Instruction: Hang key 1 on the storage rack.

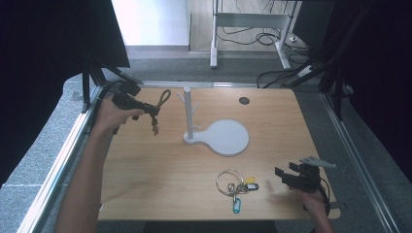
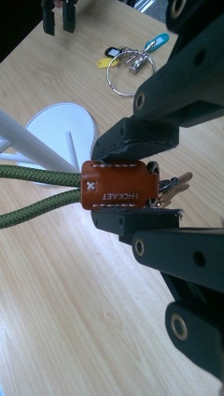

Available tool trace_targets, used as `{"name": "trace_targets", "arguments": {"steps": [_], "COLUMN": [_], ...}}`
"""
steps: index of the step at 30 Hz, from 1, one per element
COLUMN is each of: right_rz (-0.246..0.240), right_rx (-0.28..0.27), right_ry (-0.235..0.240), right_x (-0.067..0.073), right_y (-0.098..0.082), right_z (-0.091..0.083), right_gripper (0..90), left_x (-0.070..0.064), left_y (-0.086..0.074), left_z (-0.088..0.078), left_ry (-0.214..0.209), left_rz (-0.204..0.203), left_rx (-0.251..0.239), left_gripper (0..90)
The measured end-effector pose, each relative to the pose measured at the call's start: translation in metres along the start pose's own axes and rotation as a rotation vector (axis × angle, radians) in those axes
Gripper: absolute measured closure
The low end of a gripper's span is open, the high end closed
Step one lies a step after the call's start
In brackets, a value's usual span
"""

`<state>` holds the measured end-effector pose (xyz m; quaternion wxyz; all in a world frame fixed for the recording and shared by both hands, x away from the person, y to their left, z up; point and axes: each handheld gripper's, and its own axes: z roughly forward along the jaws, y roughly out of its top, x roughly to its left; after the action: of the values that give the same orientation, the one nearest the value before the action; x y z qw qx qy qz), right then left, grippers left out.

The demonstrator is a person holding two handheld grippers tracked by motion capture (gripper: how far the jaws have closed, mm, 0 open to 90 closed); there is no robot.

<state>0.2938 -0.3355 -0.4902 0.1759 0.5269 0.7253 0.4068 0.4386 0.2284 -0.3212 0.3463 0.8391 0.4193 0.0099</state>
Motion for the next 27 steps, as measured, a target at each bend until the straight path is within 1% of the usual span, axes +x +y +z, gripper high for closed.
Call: {"name": "trace_targets", "arguments": {"steps": [4, 5, 6, 7, 10, 16, 17, 24, 27], "right_rz": [-0.002, -0.002, -0.002, -0.005, -0.007, -0.011, -0.008, -0.006, -0.006], "right_rx": [0.003, 0.003, 0.003, 0.004, 0.002, -0.001, 0.002, 0.001, -0.004], "right_ry": [-0.002, -0.003, -0.003, -0.004, -0.004, -0.005, -0.006, -0.01, -0.013], "right_x": [0.0, 0.0, 0.0, 0.0, 0.001, 0.001, 0.0, -0.001, -0.002], "right_y": [0.0, 0.0, 0.0, 0.0, 0.0, 0.001, 0.0, 0.0, 0.0], "right_z": [0.0, 0.0, 0.0, 0.0, -0.001, -0.002, -0.002, -0.002, -0.003], "right_gripper": [29.6, 29.6, 29.6, 29.6, 29.7, 29.7, 29.7, 29.7, 29.7], "left_x": [-0.001, -0.004, -0.004, -0.005, -0.004, -0.001, -0.001, -0.002, -0.002], "left_y": [0.006, 0.01, 0.01, 0.014, 0.019, 0.022, 0.024, 0.027, 0.028], "left_z": [0.001, 0.002, 0.002, 0.003, 0.005, 0.011, 0.013, 0.019, 0.025], "left_ry": [0.0, -0.002, -0.002, 0.0, -0.001, -0.014, -0.027, -0.039, -0.051], "left_rz": [0.009, 0.015, 0.015, 0.016, 0.012, 0.004, -0.002, 0.004, 0.011], "left_rx": [0.008, 0.009, 0.009, 0.006, 0.01, 0.019, 0.013, 0.012, 0.022], "left_gripper": [66.9, 66.8, 66.9, 66.9, 66.9, 66.9, 66.9, 66.8, 66.8]}}
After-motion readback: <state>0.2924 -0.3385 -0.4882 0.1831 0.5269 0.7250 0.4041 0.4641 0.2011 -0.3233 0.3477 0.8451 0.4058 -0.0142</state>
